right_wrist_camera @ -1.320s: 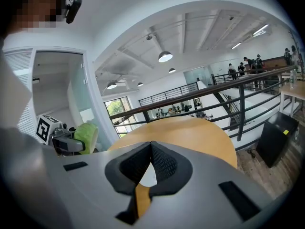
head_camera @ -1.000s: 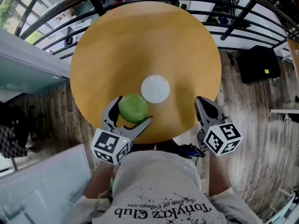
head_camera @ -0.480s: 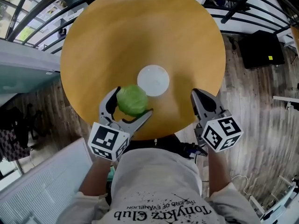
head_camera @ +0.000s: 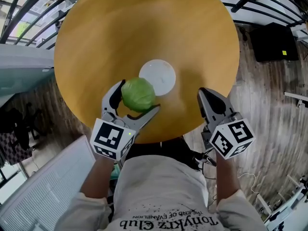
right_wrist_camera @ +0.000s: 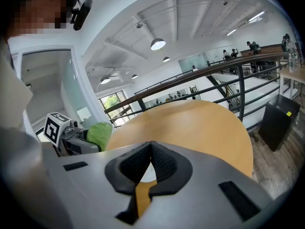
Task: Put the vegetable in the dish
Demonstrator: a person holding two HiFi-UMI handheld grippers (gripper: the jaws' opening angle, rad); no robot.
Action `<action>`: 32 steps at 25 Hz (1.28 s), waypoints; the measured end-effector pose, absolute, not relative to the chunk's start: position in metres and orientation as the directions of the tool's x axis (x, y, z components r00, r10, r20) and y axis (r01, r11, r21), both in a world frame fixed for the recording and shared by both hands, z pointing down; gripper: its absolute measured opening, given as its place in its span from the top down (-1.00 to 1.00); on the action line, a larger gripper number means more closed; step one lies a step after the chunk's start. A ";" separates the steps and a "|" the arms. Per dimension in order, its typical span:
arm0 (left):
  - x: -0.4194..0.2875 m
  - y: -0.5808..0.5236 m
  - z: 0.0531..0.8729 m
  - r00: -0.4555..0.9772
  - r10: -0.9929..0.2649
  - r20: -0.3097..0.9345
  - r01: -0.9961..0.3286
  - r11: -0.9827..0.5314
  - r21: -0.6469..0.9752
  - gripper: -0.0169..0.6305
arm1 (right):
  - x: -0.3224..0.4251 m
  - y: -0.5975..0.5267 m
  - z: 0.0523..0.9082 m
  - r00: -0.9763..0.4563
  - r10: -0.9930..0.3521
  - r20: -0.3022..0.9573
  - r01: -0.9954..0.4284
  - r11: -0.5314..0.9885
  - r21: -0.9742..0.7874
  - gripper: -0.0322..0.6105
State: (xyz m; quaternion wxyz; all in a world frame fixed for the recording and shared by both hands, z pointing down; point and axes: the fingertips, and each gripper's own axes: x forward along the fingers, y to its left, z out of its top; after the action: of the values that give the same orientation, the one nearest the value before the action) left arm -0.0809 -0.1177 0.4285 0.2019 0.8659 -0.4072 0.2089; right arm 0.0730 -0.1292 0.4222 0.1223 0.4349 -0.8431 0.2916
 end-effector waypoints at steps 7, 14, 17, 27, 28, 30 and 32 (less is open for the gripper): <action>-0.071 -0.134 0.464 0.574 -0.595 0.563 -0.791 -0.580 0.194 -0.61 | 0.078 -0.143 0.446 -0.594 -0.654 0.468 -0.803 0.444 -0.398 0.85; -0.061 -0.148 0.492 0.564 -0.570 0.598 -0.784 -0.596 0.172 -0.61 | 0.081 -0.153 0.467 -0.593 -0.656 0.467 -0.802 0.433 -0.412 0.85; -0.058 -0.154 0.503 0.564 -0.551 0.615 -0.776 -0.608 0.167 -0.61 | 0.080 -0.157 0.475 -0.594 -0.653 0.470 -0.801 0.425 -0.422 0.85; -0.040 -0.169 0.550 0.564 -0.481 0.671 -0.724 -0.680 0.121 -0.61 | 0.090 -0.152 0.491 -0.582 -0.655 0.482 -0.806 0.385 -0.451 0.85; -0.038 -0.170 0.554 0.561 -0.474 0.678 -0.718 -0.687 0.113 -0.61 | 0.091 -0.151 0.493 -0.581 -0.655 0.484 -0.806 0.379 -0.454 0.85; -0.037 -0.172 0.563 0.554 -0.463 0.692 -0.708 -0.700 0.098 -0.61 | 0.092 -0.149 0.496 -0.580 -0.654 0.487 -0.806 0.371 -0.461 0.85; -0.035 -0.172 0.570 0.550 -0.450 0.704 -0.701 -0.707 0.096 -0.61 | 0.093 -0.147 0.498 -0.579 -0.653 0.489 -0.806 0.366 -0.466 0.85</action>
State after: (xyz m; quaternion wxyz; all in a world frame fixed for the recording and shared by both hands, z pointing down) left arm -0.0352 -0.1723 0.5696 0.1866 0.8604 -0.3344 0.3363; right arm 0.0930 -0.1468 0.4978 0.1110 0.4453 -0.8188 0.3449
